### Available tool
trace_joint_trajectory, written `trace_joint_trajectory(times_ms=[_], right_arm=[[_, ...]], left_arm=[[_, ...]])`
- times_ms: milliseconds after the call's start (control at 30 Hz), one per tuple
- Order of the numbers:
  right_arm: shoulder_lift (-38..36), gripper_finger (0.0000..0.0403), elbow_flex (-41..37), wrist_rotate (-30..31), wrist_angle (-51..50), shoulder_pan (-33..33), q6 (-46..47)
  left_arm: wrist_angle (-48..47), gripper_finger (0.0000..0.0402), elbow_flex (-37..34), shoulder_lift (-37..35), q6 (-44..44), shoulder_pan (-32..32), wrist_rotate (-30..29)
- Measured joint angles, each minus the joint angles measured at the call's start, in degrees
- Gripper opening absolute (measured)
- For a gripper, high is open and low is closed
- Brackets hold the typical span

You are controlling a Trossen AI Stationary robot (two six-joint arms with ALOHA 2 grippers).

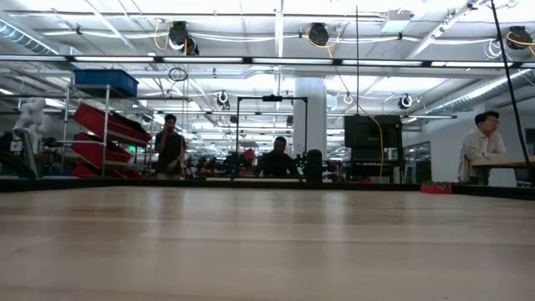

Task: Coil cords
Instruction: Coil the blue wire onto the black spool

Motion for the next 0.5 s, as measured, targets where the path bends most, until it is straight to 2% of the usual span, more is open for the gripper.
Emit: trace_joint_trajectory(times_ms=[333,500], right_arm=[[0.0,0.0000,0.0,0.3,-3.7,-0.1,0.3],[0.0,0.0000,0.0,-3.3,-2.3,-0.1,-0.6]], left_arm=[[0.0,0.0000,0.0,0.1,1.1,-0.1,1.7],[0.4,0.0000,0.0,0.1,2.8,-0.1,1.8]])
